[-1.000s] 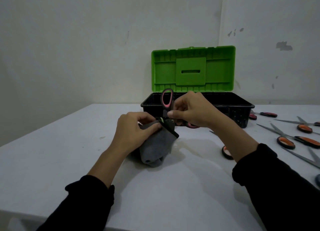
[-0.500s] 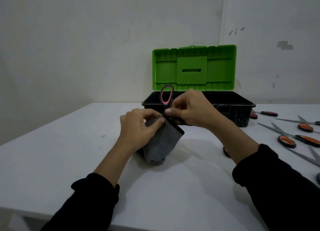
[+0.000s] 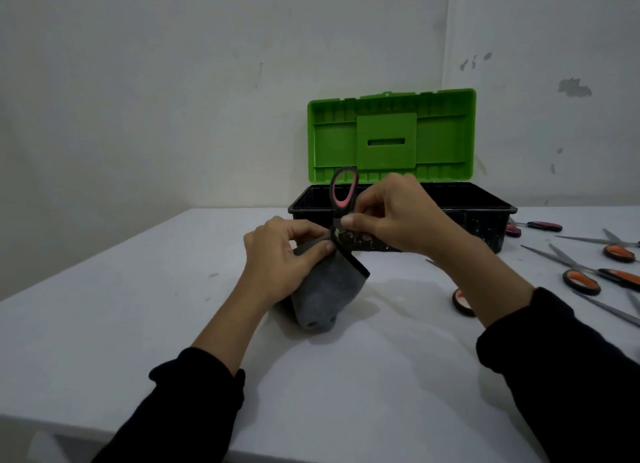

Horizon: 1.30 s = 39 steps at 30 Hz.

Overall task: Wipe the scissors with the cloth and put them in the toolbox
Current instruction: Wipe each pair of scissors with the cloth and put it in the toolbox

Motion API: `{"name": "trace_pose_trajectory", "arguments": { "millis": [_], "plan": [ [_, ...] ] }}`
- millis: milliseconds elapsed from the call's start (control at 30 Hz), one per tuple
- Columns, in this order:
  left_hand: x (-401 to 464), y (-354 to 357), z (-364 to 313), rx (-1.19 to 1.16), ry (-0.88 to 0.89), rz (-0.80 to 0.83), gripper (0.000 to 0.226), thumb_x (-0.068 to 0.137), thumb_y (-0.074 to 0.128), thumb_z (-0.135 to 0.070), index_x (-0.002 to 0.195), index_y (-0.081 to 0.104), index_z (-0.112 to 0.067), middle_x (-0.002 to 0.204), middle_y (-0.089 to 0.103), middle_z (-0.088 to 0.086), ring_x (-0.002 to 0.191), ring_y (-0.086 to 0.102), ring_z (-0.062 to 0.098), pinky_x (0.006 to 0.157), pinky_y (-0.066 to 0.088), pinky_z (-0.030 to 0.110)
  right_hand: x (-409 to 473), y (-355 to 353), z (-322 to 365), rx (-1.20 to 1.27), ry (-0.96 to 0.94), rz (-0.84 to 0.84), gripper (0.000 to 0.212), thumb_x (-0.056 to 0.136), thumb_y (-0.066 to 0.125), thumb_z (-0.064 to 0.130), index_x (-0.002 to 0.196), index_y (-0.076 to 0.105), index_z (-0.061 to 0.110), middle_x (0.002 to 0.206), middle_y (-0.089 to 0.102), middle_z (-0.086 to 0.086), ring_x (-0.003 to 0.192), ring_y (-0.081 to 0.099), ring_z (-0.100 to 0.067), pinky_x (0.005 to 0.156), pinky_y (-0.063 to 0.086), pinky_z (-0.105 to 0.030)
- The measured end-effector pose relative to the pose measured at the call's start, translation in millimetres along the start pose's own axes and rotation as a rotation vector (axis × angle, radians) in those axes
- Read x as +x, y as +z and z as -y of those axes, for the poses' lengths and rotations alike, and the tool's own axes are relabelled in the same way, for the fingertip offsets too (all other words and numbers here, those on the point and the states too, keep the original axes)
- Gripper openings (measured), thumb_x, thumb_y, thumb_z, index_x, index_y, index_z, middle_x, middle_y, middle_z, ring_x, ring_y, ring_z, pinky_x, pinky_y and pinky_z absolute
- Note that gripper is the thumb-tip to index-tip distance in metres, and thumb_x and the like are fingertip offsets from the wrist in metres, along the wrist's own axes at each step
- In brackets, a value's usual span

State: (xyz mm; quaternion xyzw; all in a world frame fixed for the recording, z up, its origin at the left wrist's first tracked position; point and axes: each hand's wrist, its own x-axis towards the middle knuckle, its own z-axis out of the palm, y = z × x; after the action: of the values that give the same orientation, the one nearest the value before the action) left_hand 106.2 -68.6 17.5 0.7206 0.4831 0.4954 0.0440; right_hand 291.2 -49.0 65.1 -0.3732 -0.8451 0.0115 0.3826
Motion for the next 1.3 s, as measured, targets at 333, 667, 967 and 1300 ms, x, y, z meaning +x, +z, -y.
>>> {"name": "trace_pose_trajectory", "arguments": {
  "millis": [333, 667, 967, 1300],
  "plan": [
    [-1, 2, -4, 0.007, 0.015, -0.026, 0.010, 0.062, 0.064, -0.052, 0.068, 0.065, -0.044, 0.068, 0.064, -0.023, 0.071, 0.057, -0.007, 0.080, 0.049, 0.040, 3, 2, -1, -0.044, -0.030, 0.009, 0.031, 0.081, 0.072, 0.025, 0.053, 0.060, 0.019, 0.042, 0.047, 0.007, 0.039, 0.036, -0.007, 0.042, 0.026, -0.018],
    [-7, 2, 11, 0.136, 0.217, -0.069, 0.033, 0.071, 0.055, -0.048, 0.083, 0.075, -0.025, 0.067, 0.053, -0.021, 0.071, 0.052, 0.006, 0.069, 0.049, 0.047, -1, -14, -20, 0.209, 0.542, 0.242, 0.022, 0.080, 0.072, 0.024, 0.067, 0.066, 0.008, 0.062, 0.067, -0.004, 0.052, 0.061, -0.013, 0.054, 0.049, -0.023],
    [-6, 8, 22, 0.191, 0.292, -0.166, 0.034, 0.079, 0.053, -0.037, 0.091, 0.074, -0.013, 0.079, 0.071, -0.002, 0.078, 0.052, 0.012, 0.073, 0.041, 0.031, -6, -20, -22, 0.591, 0.659, 0.534, 0.021, 0.094, 0.052, 0.010, 0.106, 0.065, -0.001, 0.074, 0.059, -0.006, 0.054, 0.056, -0.005, 0.048, 0.047, -0.013],
    [0, 5, 29, -0.095, -0.090, -0.142, 0.015, 0.083, 0.064, -0.007, 0.083, 0.069, -0.022, 0.080, 0.066, -0.017, 0.073, 0.057, -0.011, 0.068, 0.042, 0.004, -15, 4, -30, 1.265, 0.712, 0.322, 0.020, 0.088, 0.047, -0.010, 0.096, 0.064, -0.004, 0.080, 0.072, -0.010, 0.072, 0.071, -0.014, 0.071, 0.057, -0.018]
  ]
}}
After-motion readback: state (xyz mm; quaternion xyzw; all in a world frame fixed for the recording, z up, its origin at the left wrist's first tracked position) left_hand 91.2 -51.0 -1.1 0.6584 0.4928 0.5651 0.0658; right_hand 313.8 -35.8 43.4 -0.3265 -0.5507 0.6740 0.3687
